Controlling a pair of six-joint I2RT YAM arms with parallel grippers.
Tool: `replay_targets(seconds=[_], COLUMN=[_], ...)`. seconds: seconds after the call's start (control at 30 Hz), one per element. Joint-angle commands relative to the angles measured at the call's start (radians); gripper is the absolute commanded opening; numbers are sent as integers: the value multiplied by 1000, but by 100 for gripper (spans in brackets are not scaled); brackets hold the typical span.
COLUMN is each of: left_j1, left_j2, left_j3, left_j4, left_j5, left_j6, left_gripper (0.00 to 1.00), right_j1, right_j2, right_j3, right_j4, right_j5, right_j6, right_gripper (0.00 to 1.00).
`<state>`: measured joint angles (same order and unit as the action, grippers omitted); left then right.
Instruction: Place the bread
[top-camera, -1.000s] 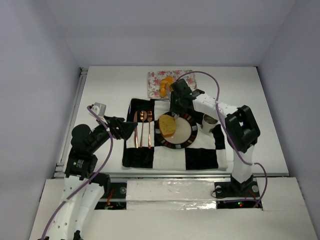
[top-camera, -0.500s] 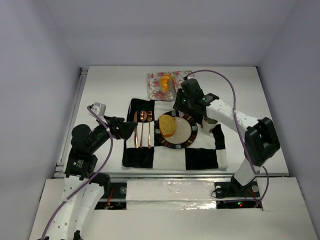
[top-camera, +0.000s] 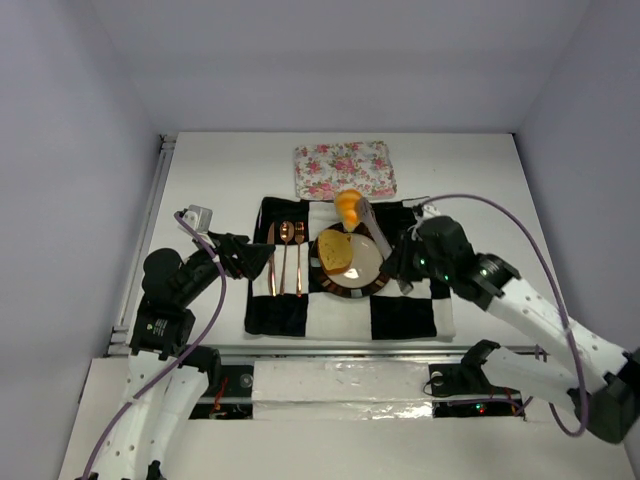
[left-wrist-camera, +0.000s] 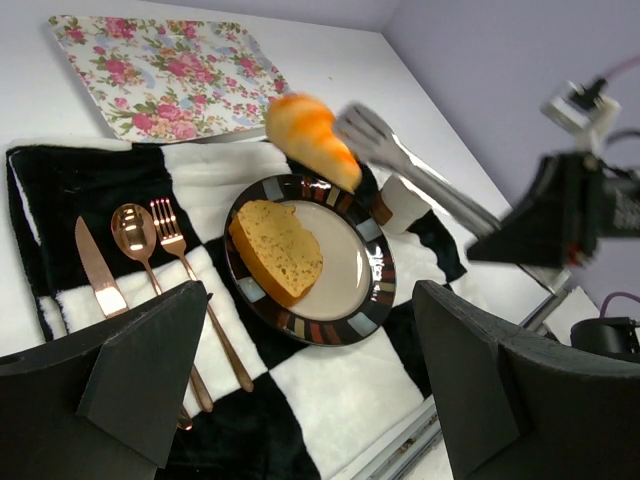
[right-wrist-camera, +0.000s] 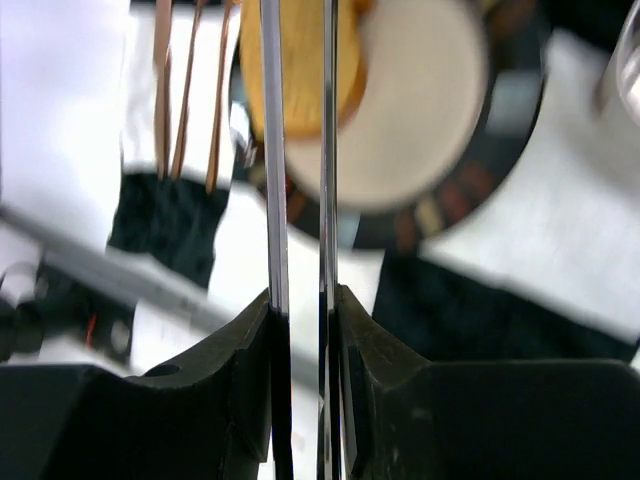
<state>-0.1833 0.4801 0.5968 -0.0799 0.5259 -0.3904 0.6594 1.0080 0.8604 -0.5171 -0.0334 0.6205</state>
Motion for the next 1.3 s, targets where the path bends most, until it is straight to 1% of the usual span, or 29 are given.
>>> replay_targets(seconds=[0.0, 0.03, 0.17, 0.3, 0.4, 0.5, 0.57, 0.63, 0.77, 0.9, 0.97, 1.0, 1.03, 1.07, 1.1, 1.13, 1.17, 1.2, 1.23, 1.27], left_j1=[-4, -4, -4, -4, -4, -4, -4, -4, -4, -4, -4, -4, -4, -4, -4, -4, -13, -13, -13, -13], left_j2=[5, 6, 8, 5, 3, 2, 2, 2, 0, -1, -1, -1, -3, -3, -5, -6, -8, -9, -15, -18], left_j3=[-9, -9, -9, -8, -9, -9, -8, -9, -9, -11, -11, -11, -9, -11, -9, -11, -11, -11, -11, -11], left_j4=[37, 37, 35, 34, 34, 34, 34, 34, 35, 37, 37, 37, 37, 37, 37, 37, 37, 37, 37, 37], left_j5=[11, 10, 5, -1, -4, -4, -3, -3, -1, 0, 2, 2, 2, 2, 5, 5, 3, 5, 5, 3], left_j6=[-1, -1, -1, -2, -2, -2, -2, -2, -2, -4, -4, -4, -4, -4, -4, -4, -2, -2, -2, -2], left_gripper=[82, 82, 82, 82, 82, 82, 82, 82, 82, 82, 82, 82, 82, 82, 82, 82, 82, 82, 82, 82], right_j1=[68, 100, 137, 167, 177, 186, 186, 186, 186, 186, 186, 186, 186, 177, 142, 109, 62, 8, -108, -175], right_j2=[-132, -182, -264, -275, -270, -264, -269, -284, -308, -306, -286, -246, -218, -185, -107, -65, -25, 13, 90, 130], right_j3=[-66, -84, -112, -118, -118, -121, -116, -94, -28, 34, 67, 80, 94, 109, 147, 169, 189, 216, 229, 241], right_j4=[-116, -167, -228, -280, -285, -271, -267, -270, -287, -265, -245, -226, -213, -196, -166, -153, -135, -74, -42, -12], right_j5=[-43, -19, 1, 3, 21, 20, 20, 29, 89, 139, 216, 252, 332, 360, 389, 427, 425, 408, 391, 371], right_j6=[103, 143, 197, 232, 242, 240, 242, 245, 248, 239, 223, 197, 179, 159, 103, 73, 41, -31, -60, -80], right_gripper=[20, 20, 20, 21, 23, 33, 45, 49, 50, 46, 44, 43, 43, 42, 42, 42, 41, 41, 41, 40])
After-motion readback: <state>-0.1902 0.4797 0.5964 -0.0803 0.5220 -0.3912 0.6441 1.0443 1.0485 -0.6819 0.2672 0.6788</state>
